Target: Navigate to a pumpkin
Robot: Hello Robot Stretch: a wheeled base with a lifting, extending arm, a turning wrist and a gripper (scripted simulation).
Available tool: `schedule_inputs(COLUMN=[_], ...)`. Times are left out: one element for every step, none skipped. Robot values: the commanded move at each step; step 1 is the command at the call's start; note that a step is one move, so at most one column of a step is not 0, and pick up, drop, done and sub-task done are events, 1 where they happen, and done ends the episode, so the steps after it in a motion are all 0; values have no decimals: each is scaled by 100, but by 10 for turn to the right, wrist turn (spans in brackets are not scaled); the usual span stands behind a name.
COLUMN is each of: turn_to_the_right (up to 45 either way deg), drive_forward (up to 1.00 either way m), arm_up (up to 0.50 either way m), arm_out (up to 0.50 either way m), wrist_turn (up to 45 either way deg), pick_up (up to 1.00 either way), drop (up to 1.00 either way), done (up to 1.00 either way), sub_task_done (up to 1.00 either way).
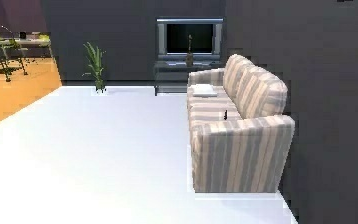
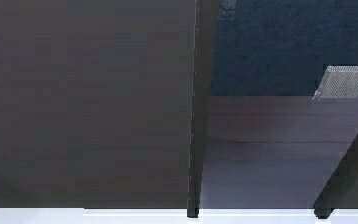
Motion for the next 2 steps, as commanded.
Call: schedule_inputs(turn_to_the_right=[0, -450], drive_forward=[45, 0], arm_up=[0, 0], arm_out=[0, 0], wrist_turn=[0, 0], pick_up=[0, 0], drop=[0, 0], done=[0, 0], sub_task_done=[0, 0])
